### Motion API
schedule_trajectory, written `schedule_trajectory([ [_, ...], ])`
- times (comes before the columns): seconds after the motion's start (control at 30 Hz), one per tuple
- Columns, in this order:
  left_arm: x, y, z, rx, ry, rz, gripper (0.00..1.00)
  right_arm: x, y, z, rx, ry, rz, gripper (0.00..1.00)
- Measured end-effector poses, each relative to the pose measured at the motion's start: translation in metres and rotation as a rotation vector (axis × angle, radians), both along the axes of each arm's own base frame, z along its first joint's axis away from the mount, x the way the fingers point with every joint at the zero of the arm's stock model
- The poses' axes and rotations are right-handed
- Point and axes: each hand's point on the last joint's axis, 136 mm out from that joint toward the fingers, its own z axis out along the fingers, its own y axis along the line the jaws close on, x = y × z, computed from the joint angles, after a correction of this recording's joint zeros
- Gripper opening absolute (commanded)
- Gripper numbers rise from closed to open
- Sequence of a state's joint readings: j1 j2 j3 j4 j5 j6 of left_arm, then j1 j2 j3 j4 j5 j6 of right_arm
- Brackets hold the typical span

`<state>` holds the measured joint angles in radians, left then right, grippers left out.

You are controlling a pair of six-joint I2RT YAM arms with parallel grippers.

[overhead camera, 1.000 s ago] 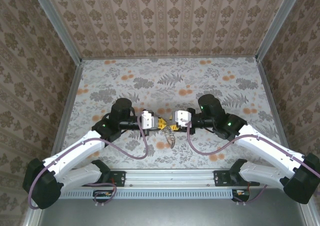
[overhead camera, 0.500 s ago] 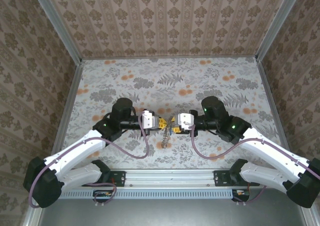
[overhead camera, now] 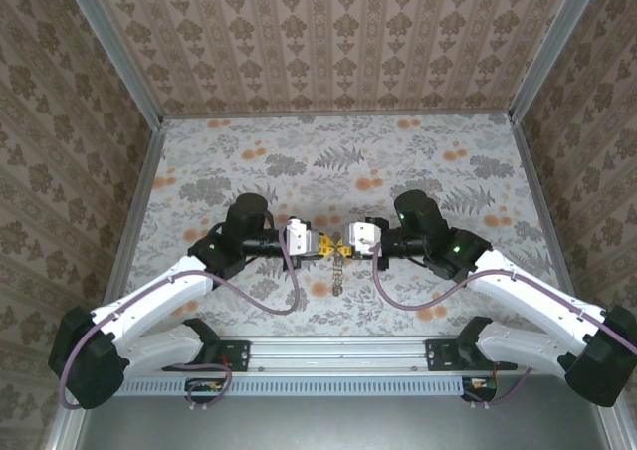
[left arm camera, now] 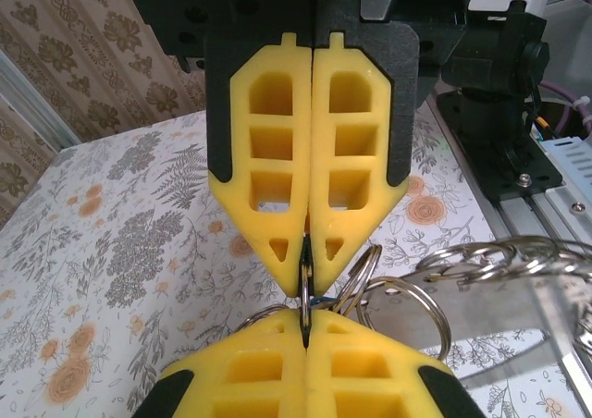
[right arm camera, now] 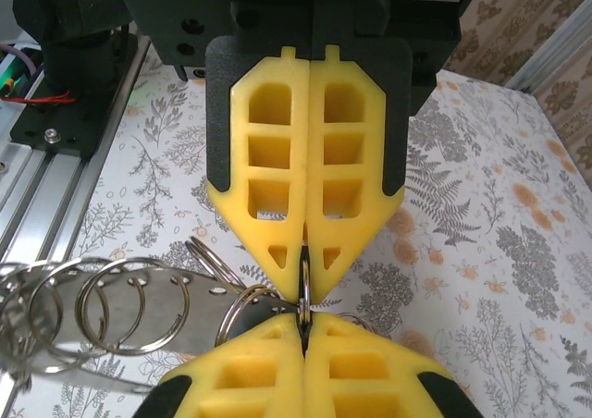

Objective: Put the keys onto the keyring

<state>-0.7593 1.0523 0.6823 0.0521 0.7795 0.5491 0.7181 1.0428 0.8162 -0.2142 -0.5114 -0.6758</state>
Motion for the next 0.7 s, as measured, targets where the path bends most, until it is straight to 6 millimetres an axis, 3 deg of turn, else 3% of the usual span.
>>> schedule_trajectory([
  [0.13,0.0,0.0,0.0,0.001,0.001,0.001,0.0,0.0,0.0,0.0,0.0,-0.001,0.0,0.0],
  [0.3,0.006,-0.005,-0.002,0.032,0.029,0.009,0.22,0.002,-0.001,0.0,-0.001,0.011,-0.021,0.0],
  [0.37,0.009,-0.01,-0.003,0.062,0.05,0.014,0.23,0.004,-0.003,-0.003,-0.01,0.017,-0.038,0.0],
  [0.6,0.015,-0.017,-0.022,0.166,0.097,0.044,0.0,0.013,-0.012,-0.022,-0.103,0.045,-0.097,0.0],
  [0.7,0.015,-0.017,-0.023,0.176,0.089,0.049,0.0,0.014,-0.013,-0.023,-0.113,0.049,-0.104,0.0],
])
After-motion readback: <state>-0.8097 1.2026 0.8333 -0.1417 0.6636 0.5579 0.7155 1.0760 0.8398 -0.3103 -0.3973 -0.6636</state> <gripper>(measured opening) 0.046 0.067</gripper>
